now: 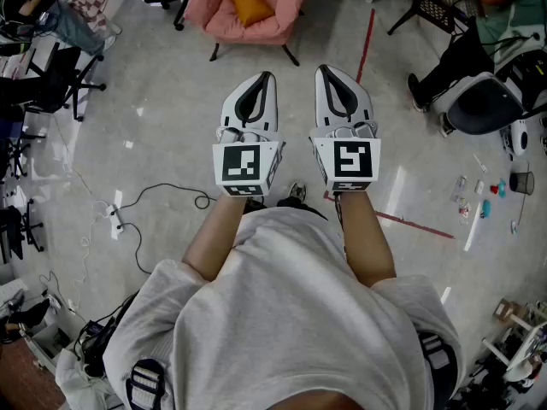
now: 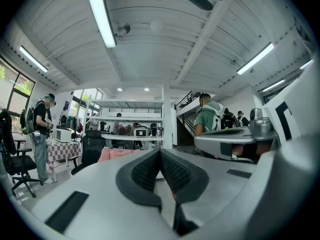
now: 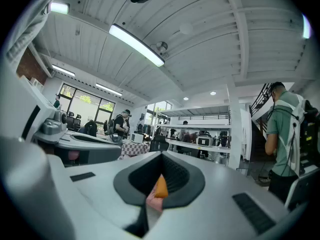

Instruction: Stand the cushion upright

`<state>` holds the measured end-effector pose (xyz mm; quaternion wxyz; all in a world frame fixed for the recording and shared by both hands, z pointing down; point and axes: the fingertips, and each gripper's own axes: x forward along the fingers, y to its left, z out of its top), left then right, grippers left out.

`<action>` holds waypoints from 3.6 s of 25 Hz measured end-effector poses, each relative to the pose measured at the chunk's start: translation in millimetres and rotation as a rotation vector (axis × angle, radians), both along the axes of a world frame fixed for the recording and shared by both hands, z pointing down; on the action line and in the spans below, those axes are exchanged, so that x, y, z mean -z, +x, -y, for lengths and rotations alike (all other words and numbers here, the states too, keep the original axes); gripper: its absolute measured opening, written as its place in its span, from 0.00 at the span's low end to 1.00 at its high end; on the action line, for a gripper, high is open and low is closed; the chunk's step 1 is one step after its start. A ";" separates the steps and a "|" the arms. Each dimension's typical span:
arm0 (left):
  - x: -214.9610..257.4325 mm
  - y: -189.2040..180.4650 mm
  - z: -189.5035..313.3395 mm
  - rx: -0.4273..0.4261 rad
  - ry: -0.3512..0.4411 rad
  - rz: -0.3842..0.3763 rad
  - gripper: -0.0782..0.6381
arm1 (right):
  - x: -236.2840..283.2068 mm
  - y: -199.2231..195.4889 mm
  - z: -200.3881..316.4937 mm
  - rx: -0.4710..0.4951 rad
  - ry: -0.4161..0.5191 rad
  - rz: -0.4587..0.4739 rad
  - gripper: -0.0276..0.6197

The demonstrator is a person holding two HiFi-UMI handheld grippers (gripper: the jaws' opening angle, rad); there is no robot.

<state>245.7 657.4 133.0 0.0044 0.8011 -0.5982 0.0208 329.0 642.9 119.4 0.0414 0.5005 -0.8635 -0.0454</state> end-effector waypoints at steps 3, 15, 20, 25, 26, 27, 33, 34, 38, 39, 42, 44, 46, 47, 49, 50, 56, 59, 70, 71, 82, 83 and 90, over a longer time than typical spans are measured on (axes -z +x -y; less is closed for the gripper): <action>-12.5 21.9 1.8 0.001 -0.010 0.008 0.13 | -14.7 18.6 6.3 0.007 -0.016 -0.010 0.05; -52.2 -6.3 25.5 0.082 -0.108 0.014 0.13 | -54.9 8.8 32.7 0.083 -0.089 -0.047 0.05; -64.7 -19.5 53.3 0.090 -0.134 0.005 0.13 | -66.6 -11.0 58.3 0.134 -0.117 -0.090 0.05; -75.5 -41.6 91.3 0.108 -0.148 -0.014 0.13 | -76.6 -35.8 99.5 0.173 -0.128 -0.133 0.05; -78.5 -50.6 100.5 0.113 -0.156 -0.022 0.13 | -78.5 -44.5 109.3 0.181 -0.133 -0.139 0.05; -81.2 -60.5 110.2 0.118 -0.165 -0.031 0.13 | -80.6 -54.1 119.1 0.191 -0.139 -0.145 0.05; -89.2 -108.8 170.4 0.120 -0.188 -0.061 0.13 | -97.7 -107.9 174.9 0.253 -0.175 -0.224 0.05; -91.1 -119.3 180.2 0.118 -0.193 -0.061 0.13 | -100.9 -118.6 184.4 0.258 -0.182 -0.236 0.05; -103.5 -157.6 209.4 0.112 -0.239 -0.071 0.13 | -114.5 -152.9 215.3 0.278 -0.218 -0.282 0.05; -107.9 -164.8 214.9 0.109 -0.254 -0.074 0.13 | -117.9 -158.5 222.0 0.281 -0.227 -0.289 0.05; -122.2 -185.5 228.4 0.102 -0.292 -0.073 0.13 | -130.4 -173.3 238.6 0.279 -0.251 -0.322 0.05; -128.0 -198.7 236.3 0.095 -0.310 -0.081 0.13 | -140.8 -182.2 247.6 0.265 -0.275 -0.355 0.05; -132.5 -208.1 242.3 0.086 -0.330 -0.089 0.13 | -150.0 -189.4 254.1 0.255 -0.307 -0.379 0.05; -134.1 -210.9 245.2 0.079 -0.339 -0.090 0.13 | -153.6 -192.5 257.2 0.257 -0.319 -0.387 0.05; -137.2 -213.5 253.8 0.068 -0.352 -0.091 0.13 | -158.8 -197.3 265.9 0.267 -0.333 -0.399 0.05; -138.3 -213.6 260.3 0.064 -0.354 -0.094 0.13 | -160.5 -198.7 272.0 0.272 -0.334 -0.404 0.05; -156.5 -217.7 304.6 0.054 -0.390 -0.095 0.13 | -172.6 -202.5 320.8 0.266 -0.338 -0.423 0.05; -166.5 -221.9 332.7 0.045 -0.421 -0.086 0.13 | -181.4 -205.9 353.9 0.271 -0.342 -0.432 0.05; -217.0 -220.1 457.4 0.037 -0.579 -0.092 0.13 | -238.3 -197.4 485.8 0.319 -0.434 -0.549 0.05; -225.7 -218.2 465.3 0.034 -0.599 -0.093 0.13 | -245.9 -198.6 495.0 0.331 -0.449 -0.545 0.05; -335.2 -208.7 523.1 0.004 -0.765 -0.098 0.13 | -367.6 -198.6 537.8 0.459 -0.591 -0.636 0.05; -345.9 -211.6 529.1 -0.002 -0.773 -0.089 0.13 | -380.1 -199.5 538.6 0.461 -0.613 -0.640 0.05; -419.5 -225.8 558.6 -0.019 -0.845 -0.082 0.13 | -433.2 -205.6 571.3 0.408 -0.693 -0.634 0.05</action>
